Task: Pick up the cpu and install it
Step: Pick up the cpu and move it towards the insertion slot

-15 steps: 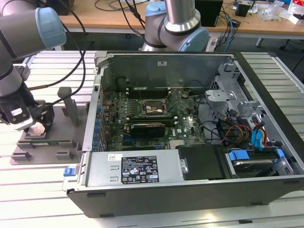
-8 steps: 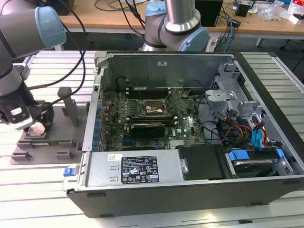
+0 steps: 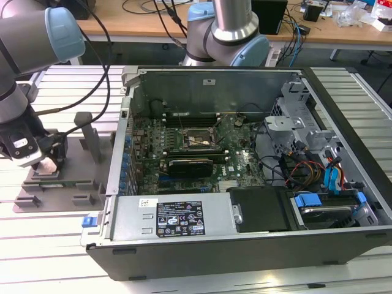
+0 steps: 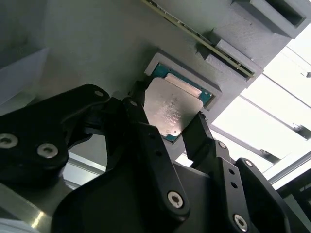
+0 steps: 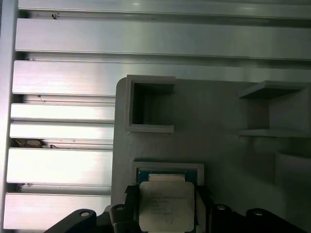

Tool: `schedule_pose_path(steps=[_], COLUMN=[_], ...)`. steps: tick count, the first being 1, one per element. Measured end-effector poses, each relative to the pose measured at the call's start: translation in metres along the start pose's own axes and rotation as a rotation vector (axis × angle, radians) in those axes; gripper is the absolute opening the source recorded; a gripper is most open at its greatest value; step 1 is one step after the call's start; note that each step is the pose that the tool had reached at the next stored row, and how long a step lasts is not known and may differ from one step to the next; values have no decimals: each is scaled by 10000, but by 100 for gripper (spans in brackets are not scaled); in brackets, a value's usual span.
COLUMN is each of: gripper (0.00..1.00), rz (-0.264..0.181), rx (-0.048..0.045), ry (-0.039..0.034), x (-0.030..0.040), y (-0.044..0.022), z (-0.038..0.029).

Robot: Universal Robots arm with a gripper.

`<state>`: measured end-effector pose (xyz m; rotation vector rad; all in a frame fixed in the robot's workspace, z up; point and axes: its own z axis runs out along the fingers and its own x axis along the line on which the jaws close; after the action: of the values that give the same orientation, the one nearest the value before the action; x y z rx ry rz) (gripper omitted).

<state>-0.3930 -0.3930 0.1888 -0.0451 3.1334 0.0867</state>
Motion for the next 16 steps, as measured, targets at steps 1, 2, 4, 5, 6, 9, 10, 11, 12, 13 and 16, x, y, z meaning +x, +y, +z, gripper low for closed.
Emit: schedule_pose_path(steps=[1,2,4,5,6,9,10,11,12,13,16], gripper=[55,55,55,55,55,55,55,55,55,55,55], rz=[0,0,0,1,0,0,0,1,1,1,3], rx=[-1,-1,-2,-1,-2,-1,-2,-1,-1,-1,-1], ry=[-2,-3,-4,-3,-3,-3,-3,-2,-3,-3,-3], x=[0,-1,-1,-1,-1,-1,-2,-2,-2,-2,-3], y=[1,2,3,3,4,8,9,11,12,13,19], z=[-15,-30,-45,-57,-71,-135,-165,-190,-209,-226,-329])
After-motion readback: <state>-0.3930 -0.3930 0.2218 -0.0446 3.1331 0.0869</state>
